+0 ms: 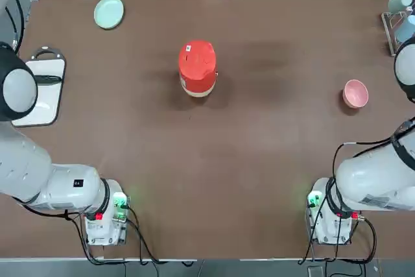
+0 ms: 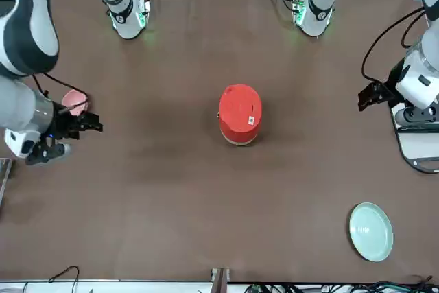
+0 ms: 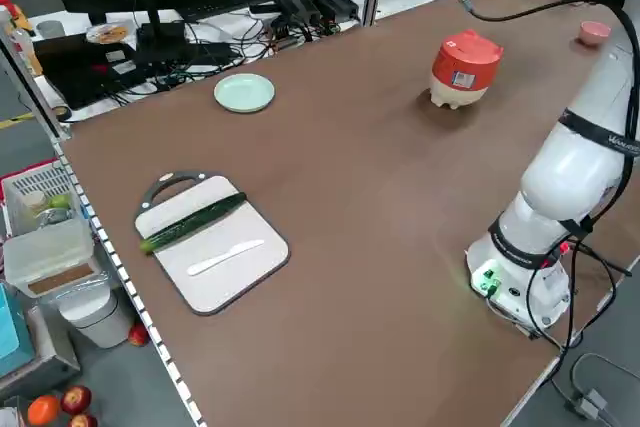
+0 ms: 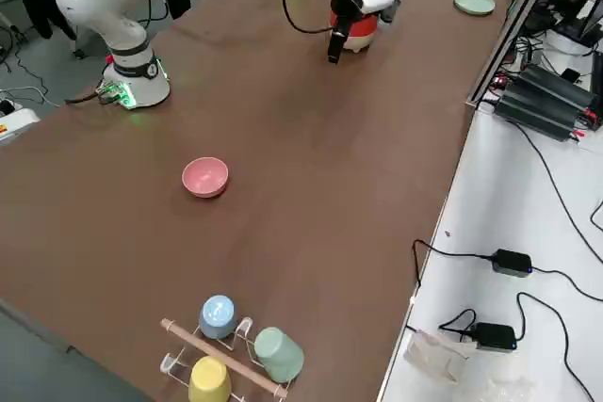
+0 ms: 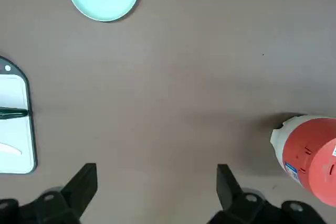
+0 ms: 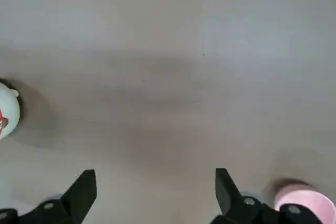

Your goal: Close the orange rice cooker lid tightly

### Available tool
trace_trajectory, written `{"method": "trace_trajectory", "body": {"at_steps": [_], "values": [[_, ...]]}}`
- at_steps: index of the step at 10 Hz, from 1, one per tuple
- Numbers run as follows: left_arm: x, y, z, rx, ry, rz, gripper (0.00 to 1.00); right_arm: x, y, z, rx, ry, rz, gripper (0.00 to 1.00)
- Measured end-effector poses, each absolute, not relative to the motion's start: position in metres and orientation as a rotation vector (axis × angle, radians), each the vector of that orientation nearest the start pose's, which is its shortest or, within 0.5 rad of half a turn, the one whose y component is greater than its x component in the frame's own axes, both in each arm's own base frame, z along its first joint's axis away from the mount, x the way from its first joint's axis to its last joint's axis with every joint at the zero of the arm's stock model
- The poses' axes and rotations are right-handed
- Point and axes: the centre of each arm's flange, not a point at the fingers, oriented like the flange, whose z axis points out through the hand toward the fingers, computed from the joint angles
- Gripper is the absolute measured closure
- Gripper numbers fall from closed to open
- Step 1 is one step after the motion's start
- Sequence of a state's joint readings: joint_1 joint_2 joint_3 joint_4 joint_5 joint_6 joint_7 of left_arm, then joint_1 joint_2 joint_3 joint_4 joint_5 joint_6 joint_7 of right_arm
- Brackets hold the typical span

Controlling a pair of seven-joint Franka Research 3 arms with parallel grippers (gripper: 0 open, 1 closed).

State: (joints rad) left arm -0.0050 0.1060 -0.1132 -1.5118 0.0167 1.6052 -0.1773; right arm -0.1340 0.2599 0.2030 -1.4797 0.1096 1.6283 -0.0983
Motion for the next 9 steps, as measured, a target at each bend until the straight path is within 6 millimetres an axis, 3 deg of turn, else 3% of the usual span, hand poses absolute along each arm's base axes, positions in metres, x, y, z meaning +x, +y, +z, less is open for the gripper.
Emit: {"method": "trace_trajectory", "body": {"at_steps": [4, 6, 9], "values": [[0.585, -0.076, 0.598, -3.137, -0.06, 0.008, 0.0, 0.602, 0.031, 0.564, -3.144, -0.253, 0.148, 0.0], [0.584, -0.082, 0.601, -3.14, -0.042, 0.0, 0.0, 0.589, 0.015, 0.581, -3.161, -0.212, 0.166, 0.0], [0.585, -0.073, 0.609, -3.157, -0.064, -0.02, 0.0, 0.584, -0.004, 0.584, -3.166, -0.157, 0.2, 0.0]]}}
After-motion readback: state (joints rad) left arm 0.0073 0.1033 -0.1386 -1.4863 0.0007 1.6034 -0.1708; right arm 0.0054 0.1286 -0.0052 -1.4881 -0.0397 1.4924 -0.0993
